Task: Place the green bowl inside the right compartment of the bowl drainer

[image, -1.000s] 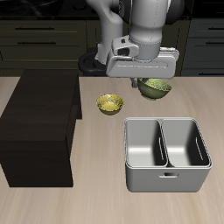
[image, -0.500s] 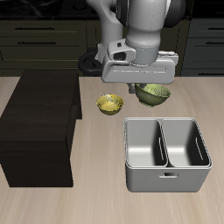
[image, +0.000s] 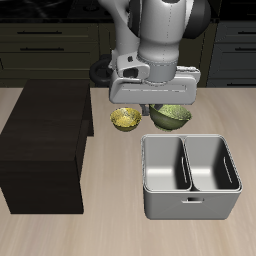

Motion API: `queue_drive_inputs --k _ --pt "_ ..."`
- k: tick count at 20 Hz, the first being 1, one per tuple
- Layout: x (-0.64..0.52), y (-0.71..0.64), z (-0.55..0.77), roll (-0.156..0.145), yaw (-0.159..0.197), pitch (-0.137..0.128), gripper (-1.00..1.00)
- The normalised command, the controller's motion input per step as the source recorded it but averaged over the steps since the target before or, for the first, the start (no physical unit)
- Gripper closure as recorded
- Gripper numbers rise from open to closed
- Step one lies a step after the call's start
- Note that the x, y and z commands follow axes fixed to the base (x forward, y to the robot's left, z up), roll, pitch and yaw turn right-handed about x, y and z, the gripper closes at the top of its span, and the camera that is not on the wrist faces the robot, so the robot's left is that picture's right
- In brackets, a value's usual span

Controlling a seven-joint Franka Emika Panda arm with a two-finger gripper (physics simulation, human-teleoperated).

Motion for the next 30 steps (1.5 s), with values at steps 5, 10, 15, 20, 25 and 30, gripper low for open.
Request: queue_drive_inputs --k 5,10,15,20,25,30 --pt "0.12 -0.15 -0.1 -0.015 -0.005 0.015 1.0" --pt "0.0 -0.05 -0.1 -0.005 -0.017 0.026 1.0" --pt "-0.02 0.06 -0.17 0.015 0.006 0.017 1.0" --pt "-0.03 0.0 -0.15 0.022 -0.019 0.034 1.0" --pt "-0.07 0.02 -0.14 0.033 0.005 0.018 1.0" --pt "-0.01 -0.09 -0.15 0.005 0.005 0.01 1.0"
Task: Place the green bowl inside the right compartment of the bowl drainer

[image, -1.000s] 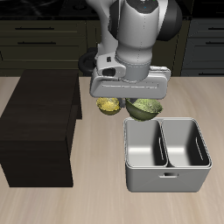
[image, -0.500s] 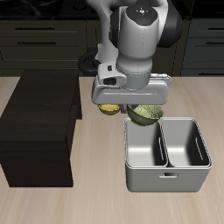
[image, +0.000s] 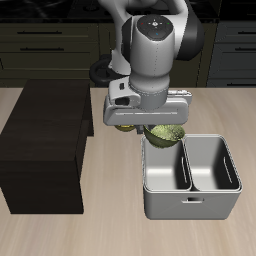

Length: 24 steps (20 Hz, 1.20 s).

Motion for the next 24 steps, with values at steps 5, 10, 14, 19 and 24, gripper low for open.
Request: queue_drive_inputs --k 5,10,14,19,24 --pt "0.04 -0.09 -0.12 -0.001 0.007 0.01 1.0" --pt "0.02 -0.05 -0.1 0.011 0.001 0.013 1.0" --pt "0.01 -0.07 -0.02 -0.024 0.007 -0.002 1.0" --pt "0.02 -0.08 0.01 -0.024 -0.006 0.004 1.0" --pt "0.01 0.06 -0.04 0.014 0.013 0.002 1.0"
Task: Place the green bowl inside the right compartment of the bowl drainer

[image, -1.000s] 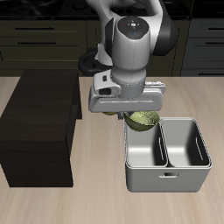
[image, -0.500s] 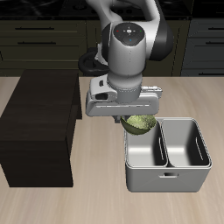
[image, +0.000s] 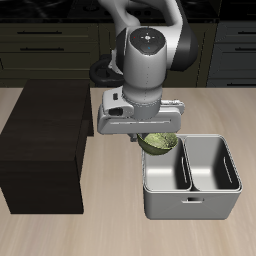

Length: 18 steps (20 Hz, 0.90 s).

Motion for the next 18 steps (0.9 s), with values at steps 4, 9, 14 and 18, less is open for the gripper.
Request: queue_drive_inputs --k 4,9,14,18 --pt "-0.03 0.14 -0.1 0.026 0.021 0.017 1.0" --pt "-0.02 0.12 -0.08 0.024 0.011 0.012 1.0" --pt "0.02 0.01 -0.04 0.005 0.001 0.011 1.0" --pt "0.0 0.01 -0.15 0.0 0.022 0.028 1.0"
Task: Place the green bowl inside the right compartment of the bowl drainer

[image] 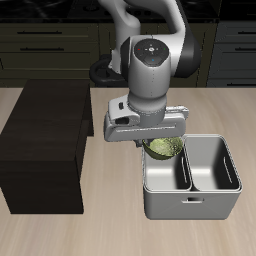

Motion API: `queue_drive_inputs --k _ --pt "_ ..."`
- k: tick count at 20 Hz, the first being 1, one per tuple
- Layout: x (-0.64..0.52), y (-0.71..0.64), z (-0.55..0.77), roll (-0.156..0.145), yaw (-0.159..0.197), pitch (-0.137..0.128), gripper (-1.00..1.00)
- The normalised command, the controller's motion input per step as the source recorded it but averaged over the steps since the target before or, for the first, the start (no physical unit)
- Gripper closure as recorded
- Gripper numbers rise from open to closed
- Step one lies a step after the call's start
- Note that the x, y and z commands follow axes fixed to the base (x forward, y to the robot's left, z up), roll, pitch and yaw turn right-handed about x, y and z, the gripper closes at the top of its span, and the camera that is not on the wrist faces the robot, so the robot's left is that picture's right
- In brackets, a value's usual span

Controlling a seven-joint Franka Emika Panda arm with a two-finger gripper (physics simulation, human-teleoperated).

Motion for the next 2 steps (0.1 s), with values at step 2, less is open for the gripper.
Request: queue_drive_inputs --k 2 --pt "0.0 -0.03 -0.11 0.003 0.025 0.02 1.0"
